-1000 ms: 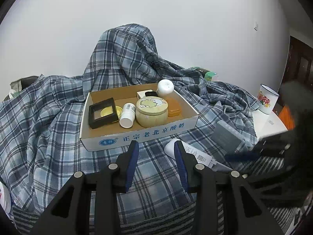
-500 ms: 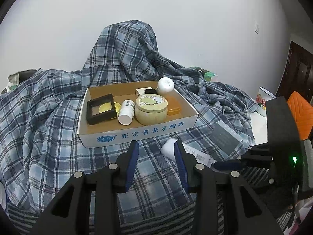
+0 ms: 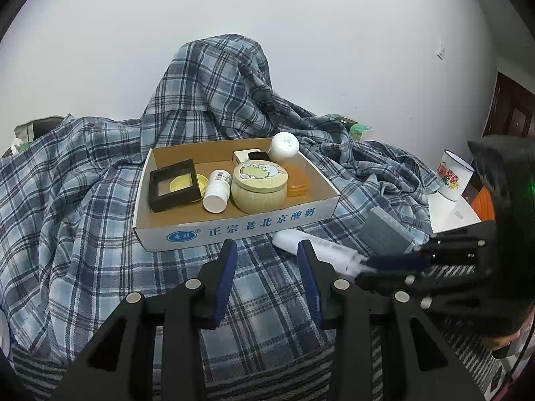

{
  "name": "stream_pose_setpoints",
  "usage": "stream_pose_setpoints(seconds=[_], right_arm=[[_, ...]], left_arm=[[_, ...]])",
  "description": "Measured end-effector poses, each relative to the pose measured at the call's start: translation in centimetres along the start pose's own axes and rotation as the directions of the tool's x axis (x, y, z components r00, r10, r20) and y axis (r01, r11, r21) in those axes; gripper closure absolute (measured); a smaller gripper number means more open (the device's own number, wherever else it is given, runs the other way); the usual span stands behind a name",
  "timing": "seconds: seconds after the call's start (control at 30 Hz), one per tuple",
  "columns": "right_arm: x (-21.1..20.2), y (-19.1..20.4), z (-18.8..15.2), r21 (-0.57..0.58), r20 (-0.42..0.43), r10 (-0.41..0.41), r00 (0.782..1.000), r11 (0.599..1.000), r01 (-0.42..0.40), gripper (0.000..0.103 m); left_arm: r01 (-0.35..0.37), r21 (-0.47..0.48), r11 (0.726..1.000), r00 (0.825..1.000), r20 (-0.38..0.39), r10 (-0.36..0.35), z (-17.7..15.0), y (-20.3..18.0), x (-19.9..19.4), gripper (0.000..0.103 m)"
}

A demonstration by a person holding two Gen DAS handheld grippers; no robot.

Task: Organize rigid objects
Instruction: 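Close the left tool on the white remote while the right tool releases it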

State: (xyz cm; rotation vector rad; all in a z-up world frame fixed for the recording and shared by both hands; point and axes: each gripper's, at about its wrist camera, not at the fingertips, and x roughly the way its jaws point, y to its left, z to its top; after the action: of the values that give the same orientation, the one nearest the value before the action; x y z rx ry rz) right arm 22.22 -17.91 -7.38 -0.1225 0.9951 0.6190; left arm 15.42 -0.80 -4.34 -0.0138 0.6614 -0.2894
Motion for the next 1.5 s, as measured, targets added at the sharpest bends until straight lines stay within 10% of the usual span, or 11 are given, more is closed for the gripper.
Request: stream_pose_setpoints(seconds=[0.3, 0.67, 1.03, 1.2, 1.5], right_arm=[[2.3, -5.0, -1.2, 0.305, -0.061, 0.17, 0.984, 0.941, -0.143, 0.083], [1.7, -5.1, -2.8, 0.364, -0.004, 0.326, 0.946, 0.881, -0.302, 0.084], [2.0, -5.0, -3.2, 0.356, 0.009, 0.37, 0.929, 0.867, -0.349, 0.084], [1.7, -5.0, -3.5, 0.34, 0.006, 0.369, 0.929, 0.873, -0.349, 0.084], [-0.1, -2.7, -2.6, 0.173, -0.02, 0.267, 0.963, 0.95, -0.26, 0.079]], left_arm=[[0.005, -0.006, 1.0, 1.0, -0.006, -0.005, 0.0, 0.0, 0.2, 0.063], [0.132, -0.044, 0.99, 0.974, -0.177, -0.138, 0.1, -0.4, 3.0, 0.058], [0.298, -0.412, 0.861, 0.838, -0.318, -0.443, 0.2, 0.2, 7.6, 0.048], [0.313, -0.581, 0.752, 0.748, -0.337, -0.572, -0.2, 0.5, 10.6, 0.074], [0.25, -0.412, 0.876, 0.83, -0.375, -0.413, 0.7, -1.8, 9.2, 0.08]])
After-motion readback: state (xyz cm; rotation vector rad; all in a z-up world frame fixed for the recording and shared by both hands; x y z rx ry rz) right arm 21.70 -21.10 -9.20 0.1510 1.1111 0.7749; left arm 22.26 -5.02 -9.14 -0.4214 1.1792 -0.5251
